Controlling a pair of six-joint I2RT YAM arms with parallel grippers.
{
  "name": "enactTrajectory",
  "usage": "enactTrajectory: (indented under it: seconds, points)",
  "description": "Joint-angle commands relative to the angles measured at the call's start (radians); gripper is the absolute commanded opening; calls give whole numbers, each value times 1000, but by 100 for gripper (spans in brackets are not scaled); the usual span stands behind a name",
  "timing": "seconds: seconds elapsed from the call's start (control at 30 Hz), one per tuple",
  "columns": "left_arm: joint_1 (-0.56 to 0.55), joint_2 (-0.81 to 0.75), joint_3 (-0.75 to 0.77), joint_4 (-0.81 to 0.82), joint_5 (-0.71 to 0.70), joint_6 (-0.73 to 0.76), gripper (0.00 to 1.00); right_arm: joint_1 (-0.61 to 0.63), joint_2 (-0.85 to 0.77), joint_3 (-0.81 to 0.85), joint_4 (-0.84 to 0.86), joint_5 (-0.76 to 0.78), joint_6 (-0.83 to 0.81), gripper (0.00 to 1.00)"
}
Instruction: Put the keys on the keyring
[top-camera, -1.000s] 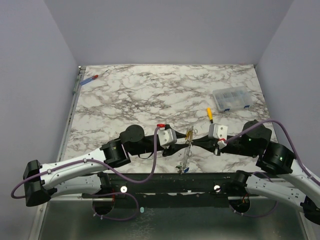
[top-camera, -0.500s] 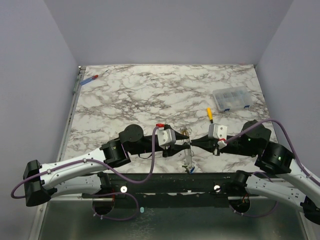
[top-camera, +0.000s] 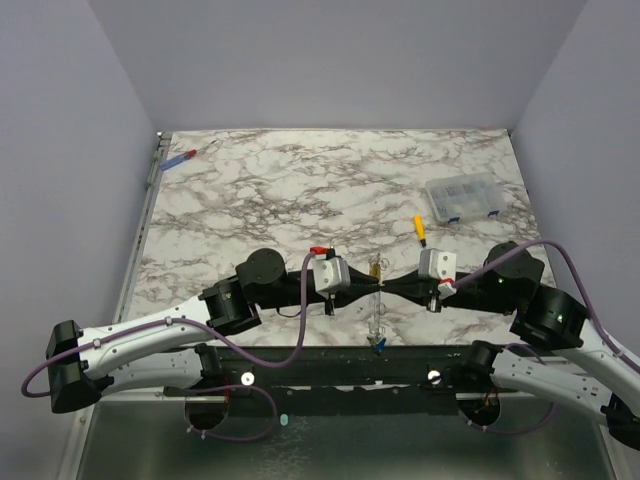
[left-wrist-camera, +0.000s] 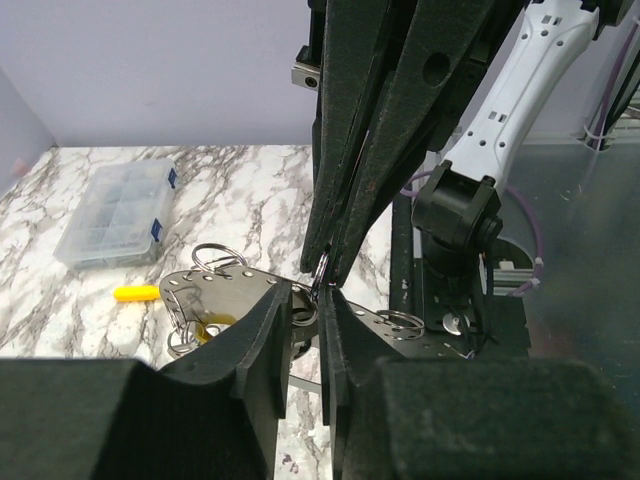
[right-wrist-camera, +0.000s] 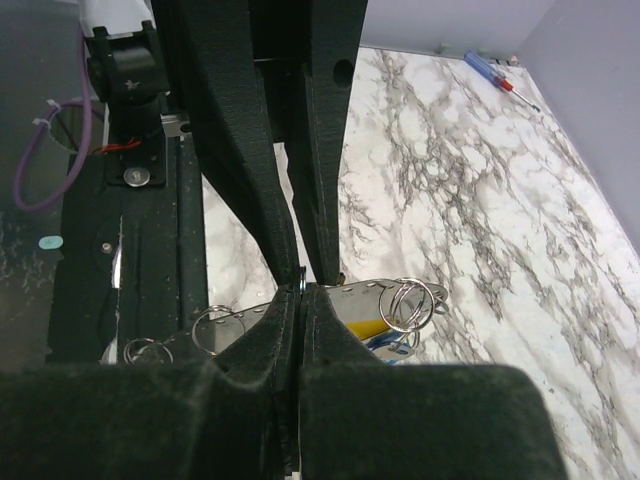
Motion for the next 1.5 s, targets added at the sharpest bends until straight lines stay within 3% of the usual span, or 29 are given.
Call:
enactTrajectory:
  seconds: [0.0, 0.17, 0.27, 0.4, 0.5, 0.63, 0.97, 1.47]
  points:
    - [1, 11, 24, 41, 37, 0, 15, 2, -20, -5, 66, -38, 24, 1]
    - [1, 33, 30, 57, 51, 11, 0, 2, -21, -13, 64, -42, 35, 1]
    - [1, 39, 31, 52, 40, 32, 0, 2, -19, -10, 53, -33, 39, 2]
    - [1, 44, 62, -32, -21, 74, 0, 2, -12, 9, 8, 9, 38, 20]
    - [2, 46, 79, -82, -52, 96, 0, 2, -19, 11, -20, 42, 29, 40]
    - [2, 45, 89, -106, -76, 104, 0, 2, -23, 21, -63, 93, 8, 50]
    - [2, 76, 136, -186, -130, 126, 0, 2, 61, 108, -234, 171, -71, 52]
    - [1, 85, 136, -220, -154, 134, 0, 2, 125, 85, -139, 161, -86, 50]
